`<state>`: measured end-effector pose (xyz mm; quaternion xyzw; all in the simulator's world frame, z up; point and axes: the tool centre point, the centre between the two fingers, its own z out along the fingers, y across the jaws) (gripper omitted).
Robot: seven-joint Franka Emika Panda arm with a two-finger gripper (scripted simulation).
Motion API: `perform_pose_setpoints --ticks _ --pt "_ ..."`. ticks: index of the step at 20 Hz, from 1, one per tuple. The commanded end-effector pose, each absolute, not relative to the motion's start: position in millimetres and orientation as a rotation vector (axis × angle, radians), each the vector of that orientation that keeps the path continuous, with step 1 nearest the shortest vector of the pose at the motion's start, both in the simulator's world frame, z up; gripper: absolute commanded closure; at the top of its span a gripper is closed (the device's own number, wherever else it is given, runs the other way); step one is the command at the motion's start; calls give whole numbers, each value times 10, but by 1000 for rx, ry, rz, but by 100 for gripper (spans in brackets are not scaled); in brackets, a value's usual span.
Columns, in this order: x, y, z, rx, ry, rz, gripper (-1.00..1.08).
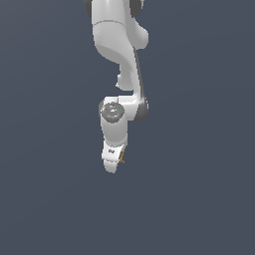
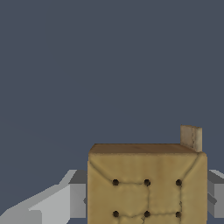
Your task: Pick up the object and move it to a goal position.
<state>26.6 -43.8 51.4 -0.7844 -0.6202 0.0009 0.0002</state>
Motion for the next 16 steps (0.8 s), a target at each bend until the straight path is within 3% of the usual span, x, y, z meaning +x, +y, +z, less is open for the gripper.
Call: perform_pose_setpoints --ticks 1,16 --pt "249 -349 704 -2465 -1950 2 108" --pt "58 428 2323 -2463 -1953 3 108"
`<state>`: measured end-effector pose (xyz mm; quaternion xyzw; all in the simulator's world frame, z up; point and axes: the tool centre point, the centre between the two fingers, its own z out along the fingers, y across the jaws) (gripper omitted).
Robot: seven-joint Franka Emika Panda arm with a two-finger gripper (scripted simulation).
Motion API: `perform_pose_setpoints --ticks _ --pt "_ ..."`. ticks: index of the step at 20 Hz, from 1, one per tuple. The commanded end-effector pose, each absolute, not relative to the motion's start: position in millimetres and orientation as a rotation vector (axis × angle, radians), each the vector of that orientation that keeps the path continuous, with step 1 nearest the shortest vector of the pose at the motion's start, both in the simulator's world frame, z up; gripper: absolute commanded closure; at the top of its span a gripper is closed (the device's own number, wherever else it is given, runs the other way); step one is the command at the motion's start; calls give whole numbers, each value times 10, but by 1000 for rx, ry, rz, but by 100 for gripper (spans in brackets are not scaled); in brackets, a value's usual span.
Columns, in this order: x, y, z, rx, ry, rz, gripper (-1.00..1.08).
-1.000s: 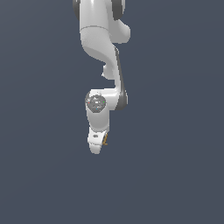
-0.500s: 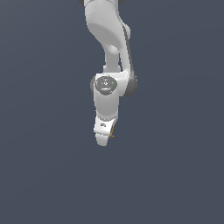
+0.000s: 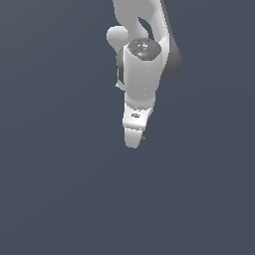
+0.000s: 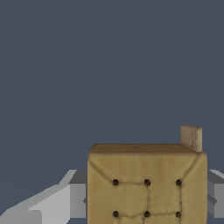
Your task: Pick up the object and move it to a goal position.
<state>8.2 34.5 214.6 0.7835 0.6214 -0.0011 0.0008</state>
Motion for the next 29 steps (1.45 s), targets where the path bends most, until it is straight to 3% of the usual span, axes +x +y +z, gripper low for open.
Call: perform_pose_setpoints --ticks 1,15,29 --pt "47 482 2436 2460 1951 -3 108" --pt "-57 1120 3806 2463 1951 -1 108" --pt "-49 1298 4197 2465 1948 0 108"
